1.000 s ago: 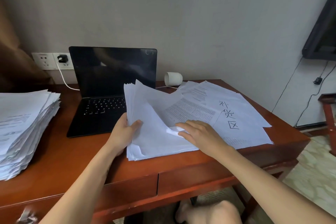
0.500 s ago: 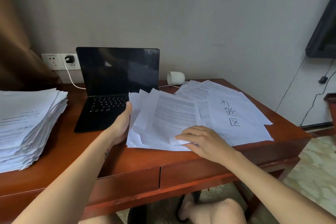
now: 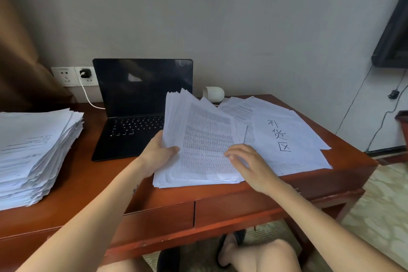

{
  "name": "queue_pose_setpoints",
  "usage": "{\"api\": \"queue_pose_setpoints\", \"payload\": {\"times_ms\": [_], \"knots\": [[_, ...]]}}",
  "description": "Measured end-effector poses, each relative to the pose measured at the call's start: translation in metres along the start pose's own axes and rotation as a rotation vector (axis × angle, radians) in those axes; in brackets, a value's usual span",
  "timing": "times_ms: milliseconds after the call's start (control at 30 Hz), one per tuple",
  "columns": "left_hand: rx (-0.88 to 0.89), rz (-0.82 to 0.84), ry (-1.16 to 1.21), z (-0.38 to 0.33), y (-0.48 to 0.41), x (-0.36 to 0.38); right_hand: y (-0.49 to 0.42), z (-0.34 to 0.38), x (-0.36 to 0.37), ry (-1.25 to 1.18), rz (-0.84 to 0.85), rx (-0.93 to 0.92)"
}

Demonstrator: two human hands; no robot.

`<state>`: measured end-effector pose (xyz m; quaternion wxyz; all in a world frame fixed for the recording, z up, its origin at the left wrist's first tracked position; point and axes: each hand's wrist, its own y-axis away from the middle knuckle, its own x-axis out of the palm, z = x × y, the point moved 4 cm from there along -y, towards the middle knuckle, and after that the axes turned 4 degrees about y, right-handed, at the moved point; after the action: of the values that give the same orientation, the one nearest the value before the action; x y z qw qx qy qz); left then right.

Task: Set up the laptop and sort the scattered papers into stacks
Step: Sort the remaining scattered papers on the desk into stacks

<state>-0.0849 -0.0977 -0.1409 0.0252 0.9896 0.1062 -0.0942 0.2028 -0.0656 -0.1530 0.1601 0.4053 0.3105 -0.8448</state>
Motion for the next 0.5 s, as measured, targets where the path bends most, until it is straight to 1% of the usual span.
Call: {"api": "queue_pose_setpoints", "payload": {"times_ms": [133,267,333,400,500], "knots": [[0.187,-0.056,0.002,-0.008,0.016,0.004,-0.021,-0.021,0.003,-0.102,-0.116,0.301],[0.359,-0.111,0.042,-0.021,0.026,0.002,-0.040,-0.010,-0.003,-0.416,-0.281,0.433],[0.447,-0.142,0.050,-0.030,0.027,-0.002,-0.048,0.005,-0.013,-0.530,-0.353,0.436],[0.529,-0.176,0.043,-0.044,0.029,-0.006,-0.058,0.019,-0.026,-0.546,-0.419,0.355],[0.601,-0.212,0.073,-0.061,0.033,-0.011,-0.071,0.032,-0.044,-0.576,-0.500,0.275]]}}
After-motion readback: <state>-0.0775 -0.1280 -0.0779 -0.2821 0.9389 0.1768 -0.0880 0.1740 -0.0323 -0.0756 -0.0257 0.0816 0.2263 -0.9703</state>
